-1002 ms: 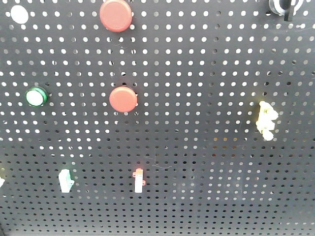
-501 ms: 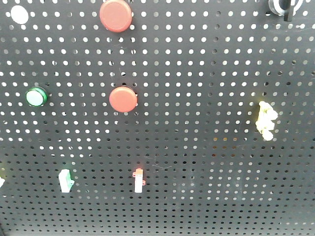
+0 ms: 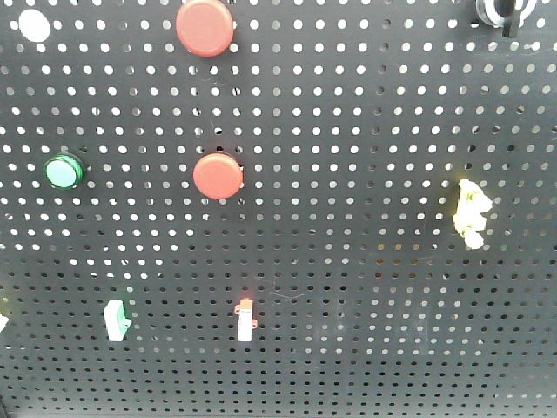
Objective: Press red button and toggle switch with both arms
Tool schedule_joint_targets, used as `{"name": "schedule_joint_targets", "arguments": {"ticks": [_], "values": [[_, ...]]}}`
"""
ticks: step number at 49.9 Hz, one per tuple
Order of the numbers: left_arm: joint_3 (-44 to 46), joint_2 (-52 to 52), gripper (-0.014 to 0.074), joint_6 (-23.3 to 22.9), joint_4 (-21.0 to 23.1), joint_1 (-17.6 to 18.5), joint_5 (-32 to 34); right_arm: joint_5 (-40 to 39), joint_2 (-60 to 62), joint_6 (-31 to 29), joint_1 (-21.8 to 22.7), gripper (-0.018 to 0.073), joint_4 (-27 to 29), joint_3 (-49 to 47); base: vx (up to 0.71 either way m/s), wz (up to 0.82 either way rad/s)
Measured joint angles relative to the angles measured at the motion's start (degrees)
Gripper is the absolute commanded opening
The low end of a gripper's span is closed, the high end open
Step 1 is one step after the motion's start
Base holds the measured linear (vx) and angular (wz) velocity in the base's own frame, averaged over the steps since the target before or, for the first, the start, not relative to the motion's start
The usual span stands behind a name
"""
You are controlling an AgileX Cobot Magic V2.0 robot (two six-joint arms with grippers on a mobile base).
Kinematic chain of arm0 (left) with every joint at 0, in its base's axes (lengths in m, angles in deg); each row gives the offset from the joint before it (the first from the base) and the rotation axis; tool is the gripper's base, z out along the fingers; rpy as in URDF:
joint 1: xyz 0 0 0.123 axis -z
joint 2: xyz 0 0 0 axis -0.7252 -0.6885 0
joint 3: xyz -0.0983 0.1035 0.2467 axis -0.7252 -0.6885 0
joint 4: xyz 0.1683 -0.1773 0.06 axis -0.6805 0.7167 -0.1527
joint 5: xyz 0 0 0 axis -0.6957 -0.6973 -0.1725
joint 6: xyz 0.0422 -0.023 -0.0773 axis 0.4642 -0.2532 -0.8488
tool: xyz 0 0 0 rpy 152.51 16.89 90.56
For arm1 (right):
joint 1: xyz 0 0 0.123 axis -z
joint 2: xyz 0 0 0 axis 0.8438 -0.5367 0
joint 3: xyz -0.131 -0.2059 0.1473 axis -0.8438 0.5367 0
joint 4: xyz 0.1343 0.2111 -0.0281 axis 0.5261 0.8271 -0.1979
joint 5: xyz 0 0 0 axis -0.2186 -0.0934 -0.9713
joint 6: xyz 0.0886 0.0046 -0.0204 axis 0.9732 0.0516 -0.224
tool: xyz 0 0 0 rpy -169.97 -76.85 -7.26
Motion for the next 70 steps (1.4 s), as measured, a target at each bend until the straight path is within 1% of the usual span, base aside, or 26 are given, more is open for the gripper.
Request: {"name": "schedule_joint_targets", "arguments": {"ticks": [1,2,3,4,5,6,7,9,12,15,19,24,36,53,59,60,70], "values": [[0.65,-0.94,0.0002,2.19,1.92,0.93,-0.64,0.20,0.00,0.00,0.00,-0.0003,0.06,0.00,0.00,0.00],[1.32,-1.97,0.0002,5.70,4.97,1.90,-1.71,0.55,-0.04,0.00,0.00,-0.0003,0.15,0.00,0.00,0.00],[1.77,-2.70,0.0002,8.11,7.11,2.55,-2.43,0.85,-0.04,0.00,0.00,-0.0003,0.22,0.00,0.00,0.00],[2.43,-3.85,0.0002,11.86,10.27,3.54,-3.53,1.14,-0.04,0.00,0.00,-0.0003,0.22,0.00,0.00,0.00],[3.09,-5.05,0.0002,16.85,14.52,4.51,-4.91,1.40,-0.13,-0.07,0.00,-0.0003,0.22,0.00,0.00,0.00],[3.77,-6.28,0.0002,20.47,17.66,5.44,-5.93,1.56,-0.12,-0.15,0.00,-0.0003,0.22,0.00,0.00,0.00],[4.24,-7.08,0.0002,22.77,19.67,6.02,-6.48,1.71,-0.17,-0.15,0.00,-0.0003,0.22,0.00,0.00,0.00],[5.66,-9.53,0.0002,28.72,25.26,7.63,-7.86,2.04,-0.14,-0.27,0.00,-0.0003,0.22,0.00,0.00,0.00],[7.72,-13.16,0.0002,33.71,30.62,9.17,-8.42,2.37,-0.14,-0.40,0.00,-0.0003,0.29,0.00,0.00,0.00],[9.46,-15.97,0.0002,36.19,33.55,9.70,-7.87,2.82,-0.14,-0.59,0.00,-0.0003,0.35,0.00,0.00,0.00],[11.56,-19.18,0.0002,37.20,34.59,9.87,-6.52,3.78,-0.14,-1.21,0.00,-0.0003,0.35,0.00,0.00,0.00],[14.18,-22.45,0.0002,37.62,34.70,9.87,-5.98,5.04,-0.14,-1.44,0.00,-0.0003,0.40,0.00,0.00,0.00],[19.66,-26.86,0.0002,36.74,36.52,9.87,-10.41,5.38,-0.14,-1.57,0.00,-0.0003,0.40,0.00,0.00,0.00],[20.40,-27.58,0.0002,36.57,39.11,10.05,-9.96,5.37,-0.19,-1.76,0.00,-0.0003,-0.96,0.00,0.00,0.00],[20.47,-29.27,0.0002,36.57,39.39,10.05,-8.61,5.12,-0.19,-1.76,0.00,-0.0003,-1.07,0.00,0.00,0.00],[20.59,-30.92,0.0002,36.62,40.18,10.11,-8.45,5.06,-0.19,-1.76,0.00,-0.0003,-1.07,0.00,0.00,0.00],[20.66,-31.41,0.0002,36.62,40.59,10.36,-7.61,5.06,-0.19,-1.76,0.00,-0.0003,-1.07,0.00,0.00,0.00]]}}
